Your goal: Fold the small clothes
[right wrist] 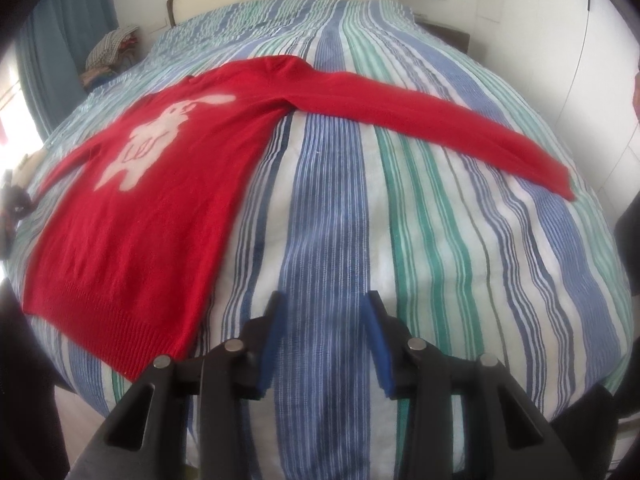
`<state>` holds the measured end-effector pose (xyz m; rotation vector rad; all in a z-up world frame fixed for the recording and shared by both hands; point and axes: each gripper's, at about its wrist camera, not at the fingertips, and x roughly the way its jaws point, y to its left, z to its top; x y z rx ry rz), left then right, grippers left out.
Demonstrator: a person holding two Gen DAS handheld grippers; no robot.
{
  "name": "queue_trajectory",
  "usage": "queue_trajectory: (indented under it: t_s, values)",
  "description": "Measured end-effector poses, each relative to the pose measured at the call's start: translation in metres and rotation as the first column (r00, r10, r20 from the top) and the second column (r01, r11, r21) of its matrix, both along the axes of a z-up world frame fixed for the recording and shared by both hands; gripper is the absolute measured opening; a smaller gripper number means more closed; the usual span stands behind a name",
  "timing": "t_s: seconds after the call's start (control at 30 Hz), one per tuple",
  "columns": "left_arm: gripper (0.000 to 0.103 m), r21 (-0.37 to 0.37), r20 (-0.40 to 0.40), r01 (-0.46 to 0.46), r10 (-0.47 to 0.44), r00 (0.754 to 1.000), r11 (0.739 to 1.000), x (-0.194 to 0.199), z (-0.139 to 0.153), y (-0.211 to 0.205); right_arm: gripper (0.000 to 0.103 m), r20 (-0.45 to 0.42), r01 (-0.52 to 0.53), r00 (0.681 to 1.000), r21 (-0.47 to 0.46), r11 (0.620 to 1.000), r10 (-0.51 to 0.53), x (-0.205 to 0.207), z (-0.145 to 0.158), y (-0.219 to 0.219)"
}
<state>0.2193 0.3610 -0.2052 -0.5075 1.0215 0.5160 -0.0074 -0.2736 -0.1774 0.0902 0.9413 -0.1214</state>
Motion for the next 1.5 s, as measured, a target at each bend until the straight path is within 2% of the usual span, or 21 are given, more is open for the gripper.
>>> queue_trajectory:
  t_s: [0.07,0.13,0.2,0.27,0.33,0.43,0.5,0.57,0.6,0.67,0.7,0.8,0.83,0.9,1.0,1.07,1.13,1.23,1.3,1.4,1.5]
  values:
    - [0.019,-0.037,0.011,-0.011,0.011,1.0,0.999,-0.008,0.009,0.002,0.039,0.0,0.021,1.0,0.012,1.0,-0.021,0.0,0.002,-0.005]
    - [0.041,-0.016,0.034,0.007,-0.007,0.999,1.0,-0.021,0.029,-0.005,0.043,-0.008,0.042,0.999,0.018,0.999,-0.042,0.0,0.005,-0.012]
    - [0.05,-0.039,0.085,0.077,-0.074,0.994,0.996,-0.04,0.05,-0.023,0.055,-0.027,0.051,0.998,-0.001,0.999,-0.051,0.0,0.011,-0.017]
    - [0.05,-0.073,0.118,0.219,-0.209,0.971,0.973,-0.056,0.066,-0.057,0.056,-0.037,0.029,0.999,-0.023,0.999,-0.03,-0.001,0.021,-0.017]
    - [0.05,-0.09,0.136,0.393,-0.38,0.915,0.915,-0.073,0.079,-0.107,0.056,-0.055,-0.025,0.998,-0.036,0.999,0.023,0.001,0.031,-0.011]
    - [0.05,-0.115,0.155,0.634,-0.617,0.772,0.764,-0.101,0.084,-0.192,0.056,-0.038,-0.117,0.992,0.009,0.993,0.118,0.008,0.049,0.007]
    - [0.05,-0.127,0.152,0.739,-0.723,0.674,0.662,-0.117,0.077,-0.243,0.056,-0.015,-0.183,0.983,0.048,0.982,0.184,0.018,0.058,0.025]
    - [0.05,-0.134,0.116,0.804,-0.797,0.593,0.579,-0.133,0.058,-0.283,0.056,0.009,-0.251,0.968,0.08,0.965,0.251,0.028,0.063,0.045]
    - [0.05,-0.133,0.07,0.821,-0.822,0.566,0.555,-0.14,0.044,-0.298,0.056,0.01,-0.281,0.96,0.092,0.955,0.281,0.033,0.06,0.055]
    - [0.049,-0.157,-0.053,0.833,-0.847,0.529,0.53,-0.146,0.012,-0.316,0.056,-0.026,-0.339,0.939,0.105,0.935,0.343,0.042,0.042,0.074]
    - [0.049,-0.136,-0.087,0.843,-0.854,0.513,0.52,-0.15,0.005,-0.321,0.056,-0.065,-0.361,0.928,0.101,0.927,0.368,0.044,0.026,0.081]
    - [0.05,-0.085,-0.126,0.889,-0.89,0.439,0.45,-0.156,0.018,-0.324,0.057,-0.272,-0.375,0.883,0.084,0.923,0.383,0.041,-0.034,0.089]
    - [0.05,-0.089,-0.129,0.895,-0.896,0.426,0.438,-0.152,0.025,-0.321,0.06,-0.236,-0.378,0.893,0.064,0.923,0.382,0.034,-0.032,0.088]
    - [0.053,-0.068,-0.121,0.904,-0.903,0.412,0.422,-0.141,0.043,-0.314,0.062,-0.266,-0.386,0.88,0.079,0.919,0.393,0.028,-0.028,0.086]
    - [0.067,-0.008,-0.071,0.911,-0.909,0.41,0.412,-0.101,0.076,-0.304,0.062,-0.273,-0.392,0.873,0.096,0.915,0.403,0.03,-0.015,0.08]
    - [0.079,0.044,-0.03,0.903,-0.903,0.429,0.428,-0.06,0.098,-0.302,0.061,-0.243,-0.399,0.877,0.112,0.91,0.414,0.044,0.002,0.073]
    - [0.097,0.083,0.006,0.888,-0.891,0.454,0.453,-0.011,0.114,-0.303,0.061,-0.18,-0.405,0.888,0.127,0.905,0.423,0.072,0.028,0.063]
    - [0.097,0.049,0.027,0.863,-0.865,0.502,0.502,0.073,0.12,-0.304,0.062,-0.059,-0.39,0.914,0.149,0.909,0.402,0.134,0.067,0.044]
    - [0.096,0.069,0.008,0.848,-0.85,0.527,0.526,0.12,0.116,-0.317,0.064,0.008,-0.371,0.926,0.192,0.909,0.376,0.184,0.085,0.031]
    - [0.096,0.075,-0.033,0.856,-0.857,0.515,0.511,0.171,0.1,-0.342,0.065,0.019,-0.315,0.947,0.269,0.91,0.322,0.269,0.093,0.01]
    - [0.096,0.103,-0.051,0.871,-0.872,0.487,0.48,0.2,0.087,-0.36,0.065,-0.062,-0.255,0.951,0.392,0.884,0.303,0.35,0.079,-0.008]
